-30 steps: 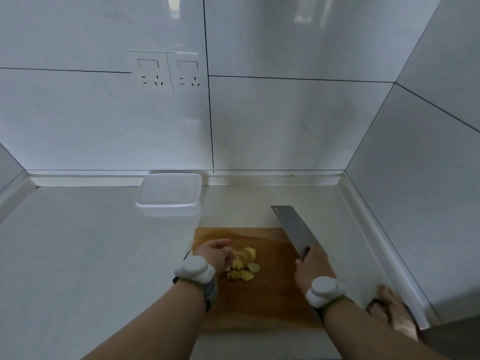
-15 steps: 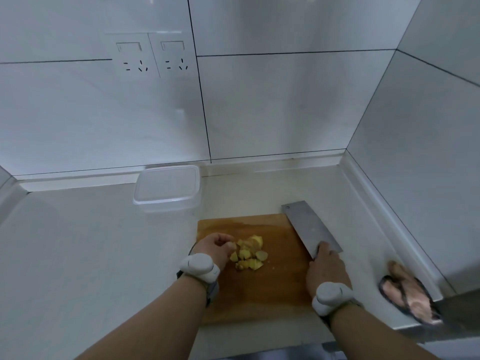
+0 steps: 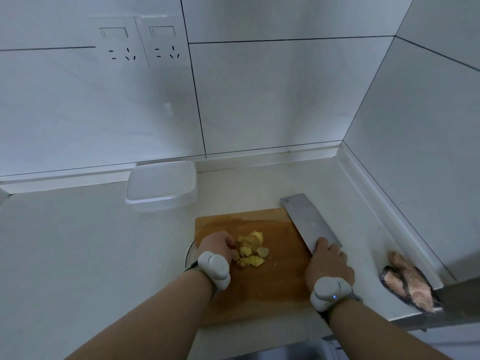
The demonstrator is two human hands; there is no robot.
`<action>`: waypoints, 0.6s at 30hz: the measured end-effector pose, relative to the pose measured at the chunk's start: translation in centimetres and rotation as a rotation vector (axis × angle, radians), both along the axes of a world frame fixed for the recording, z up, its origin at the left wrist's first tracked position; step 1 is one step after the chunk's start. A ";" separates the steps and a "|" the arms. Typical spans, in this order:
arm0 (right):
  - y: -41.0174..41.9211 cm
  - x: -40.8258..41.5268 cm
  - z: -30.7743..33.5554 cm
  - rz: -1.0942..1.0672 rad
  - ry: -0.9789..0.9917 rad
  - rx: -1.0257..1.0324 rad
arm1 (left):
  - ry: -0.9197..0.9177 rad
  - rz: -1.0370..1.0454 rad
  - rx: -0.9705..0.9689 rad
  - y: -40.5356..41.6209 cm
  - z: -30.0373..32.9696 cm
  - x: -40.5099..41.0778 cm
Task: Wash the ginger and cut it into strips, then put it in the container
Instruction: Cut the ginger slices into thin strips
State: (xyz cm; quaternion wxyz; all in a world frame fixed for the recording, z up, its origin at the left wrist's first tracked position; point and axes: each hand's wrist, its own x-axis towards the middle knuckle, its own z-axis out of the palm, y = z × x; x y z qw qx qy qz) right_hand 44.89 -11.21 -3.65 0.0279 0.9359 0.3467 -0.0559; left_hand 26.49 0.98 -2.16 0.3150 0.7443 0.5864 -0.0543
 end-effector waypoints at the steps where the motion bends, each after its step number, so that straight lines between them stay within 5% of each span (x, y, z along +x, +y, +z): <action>1: 0.1 -0.1 0.1 -0.009 -0.001 -0.002 | 0.016 -0.019 0.009 -0.1 0.1 0.0; 9: 0.8 -0.8 0.6 0.052 -0.043 0.082 | -0.003 -0.034 0.038 0.2 0.1 0.0; 13: 2.5 -1.6 0.8 0.278 0.294 0.296 | -0.215 0.114 0.145 0.6 0.0 -0.3; 18: 4.0 -3.9 0.9 0.395 0.619 0.517 | -0.375 0.001 0.168 0.4 1.0 1.0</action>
